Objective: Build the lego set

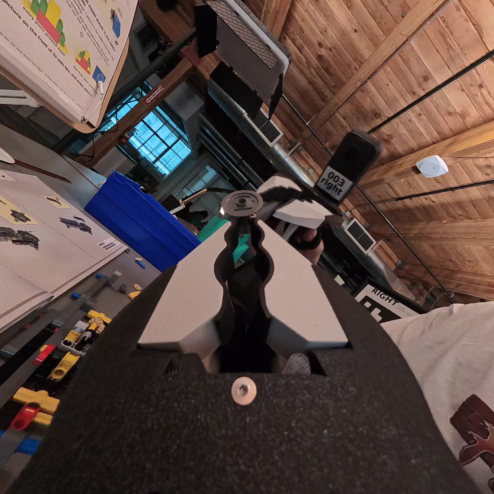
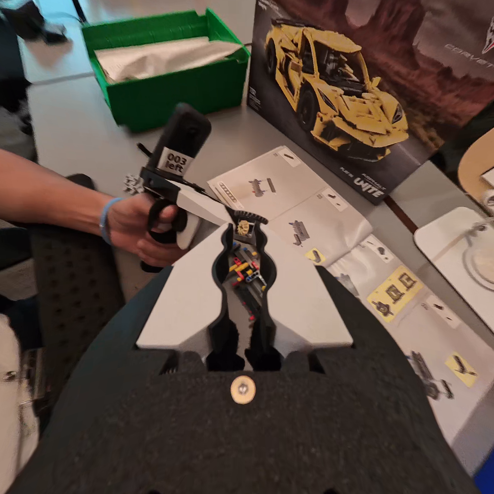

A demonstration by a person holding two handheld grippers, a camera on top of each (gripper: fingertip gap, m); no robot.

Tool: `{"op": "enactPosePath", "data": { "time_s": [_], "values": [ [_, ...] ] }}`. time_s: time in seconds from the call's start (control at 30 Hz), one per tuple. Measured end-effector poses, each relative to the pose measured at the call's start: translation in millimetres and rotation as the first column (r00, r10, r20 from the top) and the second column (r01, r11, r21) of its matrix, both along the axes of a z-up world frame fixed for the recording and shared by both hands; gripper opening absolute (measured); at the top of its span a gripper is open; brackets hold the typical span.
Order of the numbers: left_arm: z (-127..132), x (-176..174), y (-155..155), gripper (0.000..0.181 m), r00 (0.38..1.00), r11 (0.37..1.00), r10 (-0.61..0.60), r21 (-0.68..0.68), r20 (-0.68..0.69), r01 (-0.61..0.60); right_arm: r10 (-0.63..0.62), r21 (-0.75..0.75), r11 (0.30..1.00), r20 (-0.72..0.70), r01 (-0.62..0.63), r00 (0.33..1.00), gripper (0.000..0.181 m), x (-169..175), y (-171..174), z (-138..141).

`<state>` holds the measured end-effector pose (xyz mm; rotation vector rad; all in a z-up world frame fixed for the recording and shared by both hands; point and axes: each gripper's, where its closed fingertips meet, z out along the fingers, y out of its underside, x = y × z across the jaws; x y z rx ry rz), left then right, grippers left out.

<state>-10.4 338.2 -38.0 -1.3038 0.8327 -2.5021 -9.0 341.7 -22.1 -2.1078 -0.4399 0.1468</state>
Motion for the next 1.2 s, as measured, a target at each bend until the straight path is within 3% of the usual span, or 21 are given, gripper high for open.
{"op": "enactPosePath", "data": {
  "time_s": [0.03,0.37,0.63,0.87,1.03,1.2],
  "values": [
    [-0.2,0.2,-0.7,0.008,1.000,1.000,0.003,0.009,-0.001,-0.003,-0.018,0.000,1.000,0.045,0.018,0.999,0.016,1.6,0.7,-2.6],
    [-0.7,0.1,-3.7,0.007,1.000,0.997,0.028,0.076,-0.002,-0.028,-0.019,-0.020,1.000,0.113,0.022,0.993,0.013,2.0,1.6,-11.2],
    [-4.9,2.7,-0.6,0.007,0.997,0.992,0.069,0.109,-0.028,-0.066,-0.061,0.028,0.998,0.261,0.056,0.963,0.010,4.3,4.4,-13.6],
    [-13.7,6.9,1.4,0.007,0.991,0.980,0.109,0.175,-0.075,-0.095,-0.057,0.080,0.997,0.553,0.015,0.831,0.005,6.5,5.4,-22.0],
    [-15.4,8.0,4.1,0.007,0.985,0.968,0.151,0.213,-0.083,-0.130,-0.077,0.092,0.995,0.460,0.039,0.884,0.003,5.4,6.3,-21.1],
    [-13.1,6.7,6.9,0.007,0.983,0.961,0.173,0.231,-0.068,-0.153,-0.114,0.102,0.990,0.132,0.101,0.985,0.002,6.0,5.1,-12.0]
  ]
}}
